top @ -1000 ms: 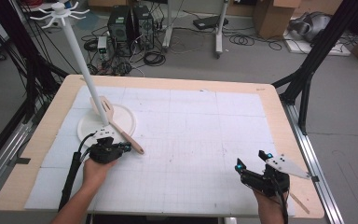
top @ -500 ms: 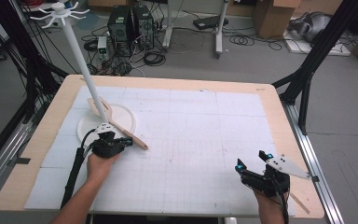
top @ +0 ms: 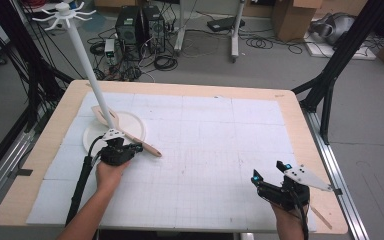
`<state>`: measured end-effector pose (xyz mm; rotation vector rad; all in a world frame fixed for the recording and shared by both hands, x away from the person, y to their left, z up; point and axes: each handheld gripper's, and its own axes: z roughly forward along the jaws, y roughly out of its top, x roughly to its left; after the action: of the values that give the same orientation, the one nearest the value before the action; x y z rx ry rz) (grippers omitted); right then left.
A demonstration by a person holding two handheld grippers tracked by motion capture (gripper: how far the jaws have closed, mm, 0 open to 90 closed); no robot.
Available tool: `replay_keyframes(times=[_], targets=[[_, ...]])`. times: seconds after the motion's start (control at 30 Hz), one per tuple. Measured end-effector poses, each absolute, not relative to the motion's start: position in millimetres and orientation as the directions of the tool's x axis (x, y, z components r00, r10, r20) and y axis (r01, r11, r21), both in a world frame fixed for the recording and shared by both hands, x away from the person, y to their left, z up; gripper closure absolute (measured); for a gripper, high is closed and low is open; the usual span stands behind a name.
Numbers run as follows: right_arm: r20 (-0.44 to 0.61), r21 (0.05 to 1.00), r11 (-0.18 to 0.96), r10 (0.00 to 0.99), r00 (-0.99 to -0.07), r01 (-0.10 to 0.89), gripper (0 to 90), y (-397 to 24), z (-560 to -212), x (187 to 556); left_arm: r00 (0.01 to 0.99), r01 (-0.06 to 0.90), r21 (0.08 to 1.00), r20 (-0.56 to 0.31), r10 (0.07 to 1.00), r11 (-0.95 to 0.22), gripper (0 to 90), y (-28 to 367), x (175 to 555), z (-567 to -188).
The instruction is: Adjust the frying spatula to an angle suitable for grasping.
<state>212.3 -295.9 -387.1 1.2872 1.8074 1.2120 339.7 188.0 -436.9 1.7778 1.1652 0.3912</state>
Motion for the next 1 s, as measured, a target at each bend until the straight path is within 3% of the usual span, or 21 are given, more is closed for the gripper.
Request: replay_keyframes(times=[0.13,0.17,0.2,0.27,0.43,0.77,1.0], targets=[[0.036,0.916,0.108,0.937,-0.348,0.386,16.1,-297,-388,213,0.528,0.488,0.864,-0.177,0.831,-0.126,78.6,199,329,-425],[0.039,0.917,0.106,0.935,-0.351,0.385,16.1,-297,-388,213,0.529,0.473,0.873,-0.173,0.831,-0.120,69.6,202,326,-421],[0.039,0.918,0.108,0.933,-0.357,0.382,16.1,-296,-388,214,0.531,0.458,0.882,-0.169,0.830,-0.113,69.6,205,322,-418],[0.042,0.922,0.113,0.922,-0.385,0.371,16.1,-292,-386,218,0.535,0.437,0.895,-0.179,0.826,-0.089,55.0,211,315,-413],[0.071,0.916,0.132,0.875,-0.479,0.378,16.0,-264,-386,236,0.565,0.395,0.916,-0.185,0.804,-0.067,42.0,232,292,-402],[0.047,0.904,0.222,0.798,-0.601,0.366,16.1,-199,-386,271,0.563,0.363,0.928,-0.146,0.814,-0.085,28.7,264,260,-397],[0.041,0.898,0.271,0.734,-0.678,0.348,22.1,-148,-388,301,0.555,0.309,0.946,-0.092,0.827,-0.102,29.6,283,244,-401]])
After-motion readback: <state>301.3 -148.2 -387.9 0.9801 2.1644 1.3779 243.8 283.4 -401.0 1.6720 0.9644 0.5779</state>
